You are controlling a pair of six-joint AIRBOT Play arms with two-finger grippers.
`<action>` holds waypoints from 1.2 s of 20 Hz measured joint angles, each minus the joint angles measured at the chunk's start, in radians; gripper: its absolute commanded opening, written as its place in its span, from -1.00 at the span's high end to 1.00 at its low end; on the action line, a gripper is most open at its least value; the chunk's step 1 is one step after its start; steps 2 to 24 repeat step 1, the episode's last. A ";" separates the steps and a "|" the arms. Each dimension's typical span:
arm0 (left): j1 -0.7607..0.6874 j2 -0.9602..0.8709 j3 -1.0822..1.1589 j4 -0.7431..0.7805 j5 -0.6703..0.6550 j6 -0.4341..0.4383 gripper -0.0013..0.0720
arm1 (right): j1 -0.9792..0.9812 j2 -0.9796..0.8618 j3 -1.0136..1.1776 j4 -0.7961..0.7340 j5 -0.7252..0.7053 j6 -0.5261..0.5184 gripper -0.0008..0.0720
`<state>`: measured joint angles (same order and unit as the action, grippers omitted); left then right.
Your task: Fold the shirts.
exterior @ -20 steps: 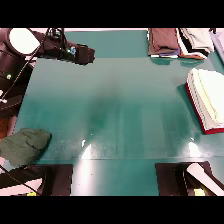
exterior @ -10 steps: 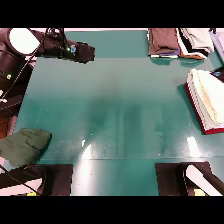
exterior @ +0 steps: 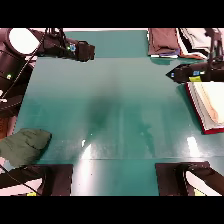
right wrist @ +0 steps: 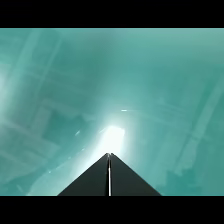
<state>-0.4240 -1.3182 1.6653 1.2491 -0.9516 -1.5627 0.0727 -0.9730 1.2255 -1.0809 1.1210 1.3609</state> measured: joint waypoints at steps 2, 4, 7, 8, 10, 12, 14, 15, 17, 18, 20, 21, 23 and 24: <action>0.000 0.000 0.000 0.000 0.001 0.000 0.90 | 0.015 0.000 0.000 -0.005 -0.003 0.000 0.93; 0.000 0.000 0.000 0.000 0.001 0.000 0.90 | 0.015 0.000 0.000 -0.005 -0.003 0.000 0.93; 0.000 0.000 0.000 0.000 0.001 0.000 0.90 | 0.015 0.000 0.000 -0.005 -0.003 0.000 0.93; 0.000 0.000 0.000 0.000 0.001 0.000 0.90 | 0.015 0.000 0.000 -0.005 -0.003 0.000 0.93; 0.000 0.000 0.000 0.000 0.001 0.000 0.90 | 0.015 0.000 0.000 -0.005 -0.003 0.000 0.93; 0.000 0.000 0.000 0.000 0.001 0.000 0.90 | 0.015 0.000 0.000 -0.005 -0.003 0.000 0.93; 0.000 0.000 0.000 0.000 0.001 0.000 0.90 | 0.015 0.000 0.000 -0.005 -0.003 0.000 0.93; 0.000 0.000 0.000 0.000 0.001 0.000 0.90 | 0.015 0.000 0.000 -0.005 -0.003 0.000 0.93; 0.000 0.000 0.000 0.000 0.001 0.000 0.90 | 0.015 0.000 0.000 -0.005 -0.003 0.000 0.93; 0.000 0.000 0.000 0.000 0.001 0.000 0.90 | 0.015 0.000 0.000 -0.005 -0.003 0.000 0.93; 0.000 0.000 0.000 0.000 0.001 0.000 0.90 | 0.015 0.000 0.000 -0.005 -0.003 0.000 0.93; 0.000 0.000 0.000 0.000 0.001 0.000 0.90 | 0.015 0.000 0.000 -0.005 -0.003 0.000 0.93; 0.000 0.000 0.000 0.000 0.001 0.000 0.90 | 0.015 0.000 0.000 -0.005 -0.003 0.000 0.93; 0.000 0.000 0.000 0.000 0.001 0.000 0.90 | 0.015 0.000 0.000 -0.005 -0.003 0.000 0.93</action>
